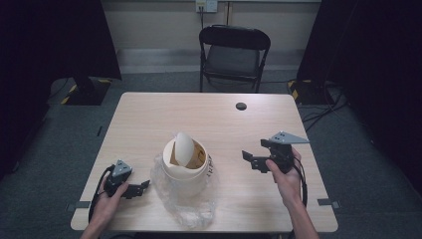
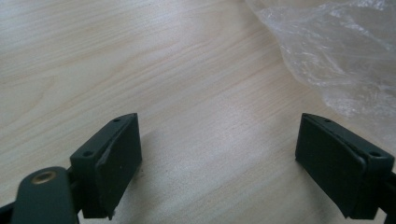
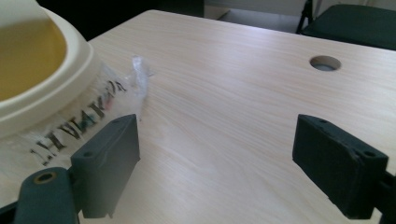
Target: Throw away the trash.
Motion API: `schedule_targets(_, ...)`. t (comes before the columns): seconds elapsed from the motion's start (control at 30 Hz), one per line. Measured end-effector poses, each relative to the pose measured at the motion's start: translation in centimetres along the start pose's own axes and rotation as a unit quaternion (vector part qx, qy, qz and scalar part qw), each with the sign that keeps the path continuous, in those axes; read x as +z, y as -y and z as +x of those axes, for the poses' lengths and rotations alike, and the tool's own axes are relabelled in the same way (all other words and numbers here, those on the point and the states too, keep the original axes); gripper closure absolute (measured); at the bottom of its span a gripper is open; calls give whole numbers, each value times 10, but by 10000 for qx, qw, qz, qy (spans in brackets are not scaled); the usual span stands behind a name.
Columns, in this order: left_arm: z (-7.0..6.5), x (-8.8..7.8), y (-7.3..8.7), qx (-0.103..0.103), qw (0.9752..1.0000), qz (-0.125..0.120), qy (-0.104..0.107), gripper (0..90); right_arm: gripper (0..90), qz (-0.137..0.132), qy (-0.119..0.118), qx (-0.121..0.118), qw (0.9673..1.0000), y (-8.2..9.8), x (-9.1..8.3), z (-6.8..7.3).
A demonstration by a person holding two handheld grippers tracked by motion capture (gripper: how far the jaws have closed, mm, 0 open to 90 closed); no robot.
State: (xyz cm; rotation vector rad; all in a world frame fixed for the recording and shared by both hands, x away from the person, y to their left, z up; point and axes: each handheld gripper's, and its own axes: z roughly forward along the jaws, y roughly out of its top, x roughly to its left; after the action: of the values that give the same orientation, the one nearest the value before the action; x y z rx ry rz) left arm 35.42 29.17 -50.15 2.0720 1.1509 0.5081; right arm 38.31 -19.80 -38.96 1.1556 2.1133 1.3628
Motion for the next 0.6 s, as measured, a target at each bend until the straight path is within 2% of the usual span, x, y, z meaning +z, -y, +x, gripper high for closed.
schedule_targets(0.3,1,-1,1,-20,10000,-1,3,139,146,162,459,341,9982,27,-19,-26)
schedule_targets(0.5,1,-1,1,-6,10000,4,8,139,146,327,660,377,9966,42,-25,-36)
schedule_targets(0.6,1,-1,1,-14,10000,0,9,139,146,431,842,467,9944,55,-31,-45)
